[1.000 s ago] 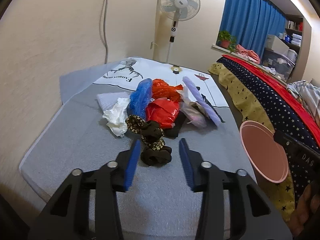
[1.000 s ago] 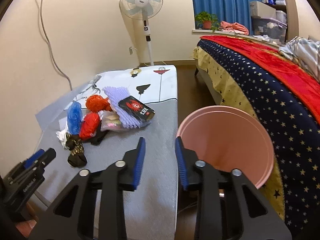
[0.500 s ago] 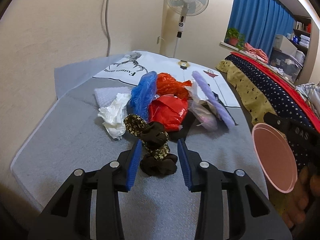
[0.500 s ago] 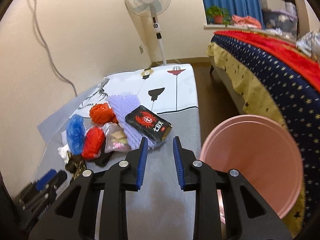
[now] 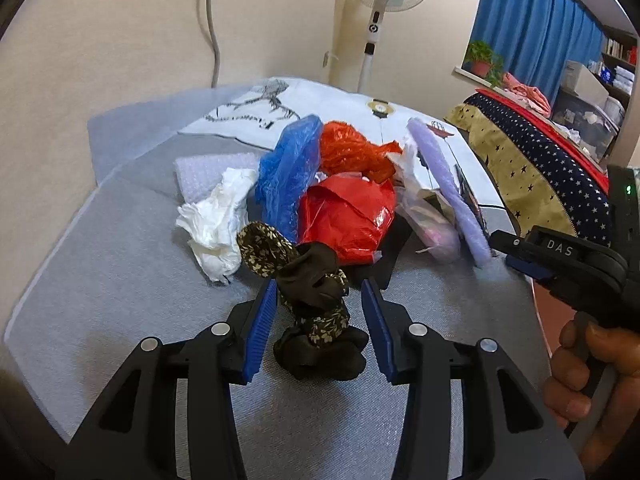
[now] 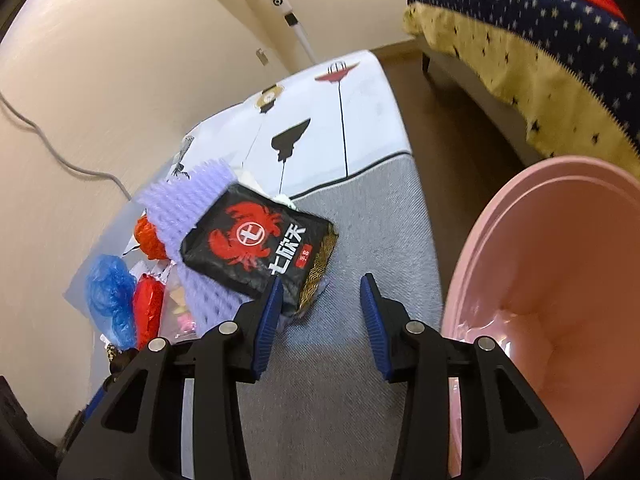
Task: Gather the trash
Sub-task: 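Move left gripper to black-gold cloth while right gripper approaches lavender foam mesh, then close left gripper on black-gold cloth while right gripper grasps lavender foam mesh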
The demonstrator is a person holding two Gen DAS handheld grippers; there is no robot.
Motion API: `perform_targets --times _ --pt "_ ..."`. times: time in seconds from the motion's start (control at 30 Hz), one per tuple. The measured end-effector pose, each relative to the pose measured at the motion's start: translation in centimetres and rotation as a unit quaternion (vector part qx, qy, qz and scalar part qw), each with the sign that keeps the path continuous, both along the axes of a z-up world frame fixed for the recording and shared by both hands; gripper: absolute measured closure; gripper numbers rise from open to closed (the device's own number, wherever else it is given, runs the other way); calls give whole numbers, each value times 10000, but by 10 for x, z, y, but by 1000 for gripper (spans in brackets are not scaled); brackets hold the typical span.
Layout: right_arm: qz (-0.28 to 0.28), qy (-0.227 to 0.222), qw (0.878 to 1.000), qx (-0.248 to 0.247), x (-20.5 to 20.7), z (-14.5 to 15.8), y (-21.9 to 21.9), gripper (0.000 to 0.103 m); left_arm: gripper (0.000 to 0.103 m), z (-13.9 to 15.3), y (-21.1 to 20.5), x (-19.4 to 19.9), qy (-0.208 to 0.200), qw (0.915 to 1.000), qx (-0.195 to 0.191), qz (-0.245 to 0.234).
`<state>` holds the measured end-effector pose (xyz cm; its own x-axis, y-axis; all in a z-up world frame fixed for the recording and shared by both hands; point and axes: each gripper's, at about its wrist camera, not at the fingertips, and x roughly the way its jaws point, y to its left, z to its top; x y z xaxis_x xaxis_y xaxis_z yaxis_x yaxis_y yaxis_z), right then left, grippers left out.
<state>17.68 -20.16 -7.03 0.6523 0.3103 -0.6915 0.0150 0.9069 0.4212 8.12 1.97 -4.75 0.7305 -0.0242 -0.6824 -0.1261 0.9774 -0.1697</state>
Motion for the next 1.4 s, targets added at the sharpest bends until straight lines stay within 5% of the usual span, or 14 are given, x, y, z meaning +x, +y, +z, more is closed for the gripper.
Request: perform_targets --times 0.3,0.4,0.63,0.87,0.93,1.0,1.03,1.17,1.27,1.4 --pt "404 -8 9991 146 4 -3 14 88 60 -4 1 7 144 9999 -31 -9" --pt "419 27 9990 152 1 -2 15 103 69 -6 3 7 215 9997 -117 -35" --pt "445 -256 9986 -150 -21 19 19 103 82 2 7 -2 84 9999 -84 -85" --pt "858 -604 9925 -634 -33 38 45 97 82 6 12 -8 32 9999 -129 -73" --pt "964 -671 9902 -756 -33 41 54 83 82 7 13 -9 13 9999 -97 -99" --pt "989 -667 9890 -869 -30 40 60 59 82 8 16 -10 11 9999 -92 -86" --pt "992 -632 9886 -941 -27 38 63 58 82 8 18 -10 18 9999 -97 -79" --pt "1052 -462 9851 -1282 -18 28 72 61 82 10 23 -11 32 9999 -105 -58" --pt "1153 -423 9824 -1406 -17 26 77 94 82 13 24 -12 13 9999 -129 -69" --pt "1328 -684 9780 -1455 -28 47 89 96 82 23 26 -17 -117 9997 -178 -107"
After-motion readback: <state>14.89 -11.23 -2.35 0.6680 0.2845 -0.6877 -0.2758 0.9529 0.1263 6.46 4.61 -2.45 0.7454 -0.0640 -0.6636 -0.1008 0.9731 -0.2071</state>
